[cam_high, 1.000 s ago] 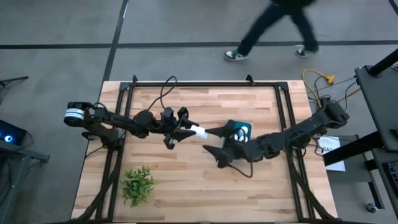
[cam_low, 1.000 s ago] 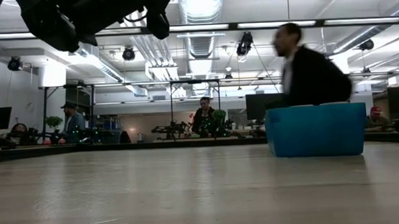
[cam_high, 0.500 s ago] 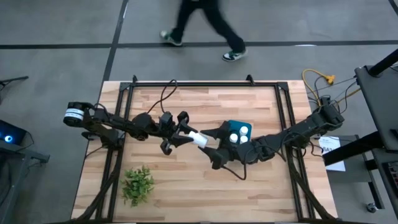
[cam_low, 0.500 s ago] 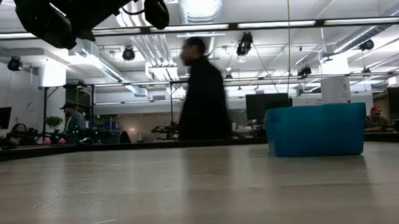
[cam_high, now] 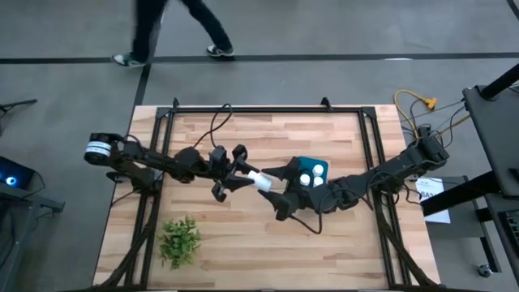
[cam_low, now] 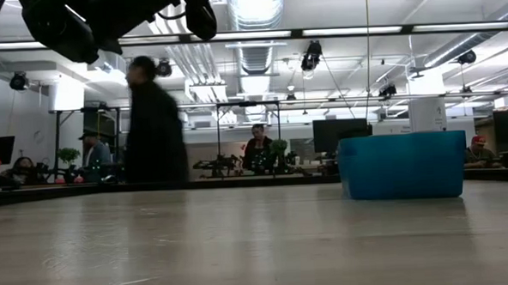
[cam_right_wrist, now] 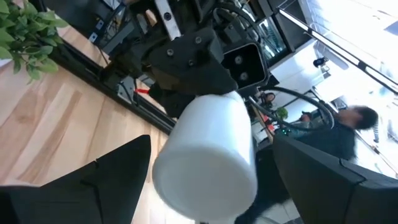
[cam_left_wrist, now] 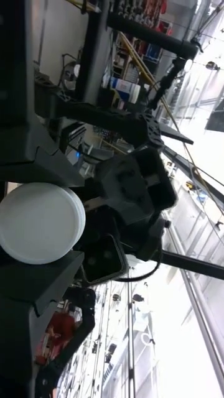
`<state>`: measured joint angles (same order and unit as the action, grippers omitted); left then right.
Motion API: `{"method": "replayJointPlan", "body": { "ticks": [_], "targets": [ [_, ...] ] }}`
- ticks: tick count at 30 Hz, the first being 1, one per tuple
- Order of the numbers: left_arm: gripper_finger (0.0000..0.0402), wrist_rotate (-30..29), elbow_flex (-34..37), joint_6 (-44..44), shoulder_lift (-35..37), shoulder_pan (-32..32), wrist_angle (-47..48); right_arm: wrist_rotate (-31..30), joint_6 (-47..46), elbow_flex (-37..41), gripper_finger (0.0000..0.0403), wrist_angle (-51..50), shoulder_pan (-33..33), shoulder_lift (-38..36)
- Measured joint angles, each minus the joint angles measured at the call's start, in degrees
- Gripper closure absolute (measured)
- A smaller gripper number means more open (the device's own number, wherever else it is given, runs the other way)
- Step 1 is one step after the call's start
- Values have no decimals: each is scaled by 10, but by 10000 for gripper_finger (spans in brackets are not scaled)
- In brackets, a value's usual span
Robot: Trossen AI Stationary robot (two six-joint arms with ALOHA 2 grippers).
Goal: Pick and place pill bottles into a basket
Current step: Put the white medicine bottle into the blue bin
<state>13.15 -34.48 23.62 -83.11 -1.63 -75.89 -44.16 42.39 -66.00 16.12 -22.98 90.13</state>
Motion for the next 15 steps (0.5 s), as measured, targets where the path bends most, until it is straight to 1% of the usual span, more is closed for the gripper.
{"method": "replayJointPlan", "body": {
  "ticks": [10,12,15],
  "targets": [
    [261,2,-33,2,-39,0,-4,0,2,0,81,5,0,0],
    [261,4,-34,2,-45,0,0,0,2,0,97,5,0,0],
    [261,12,-39,2,-49,0,-1,0,2,0,139,3,0,0]
  ]
}}
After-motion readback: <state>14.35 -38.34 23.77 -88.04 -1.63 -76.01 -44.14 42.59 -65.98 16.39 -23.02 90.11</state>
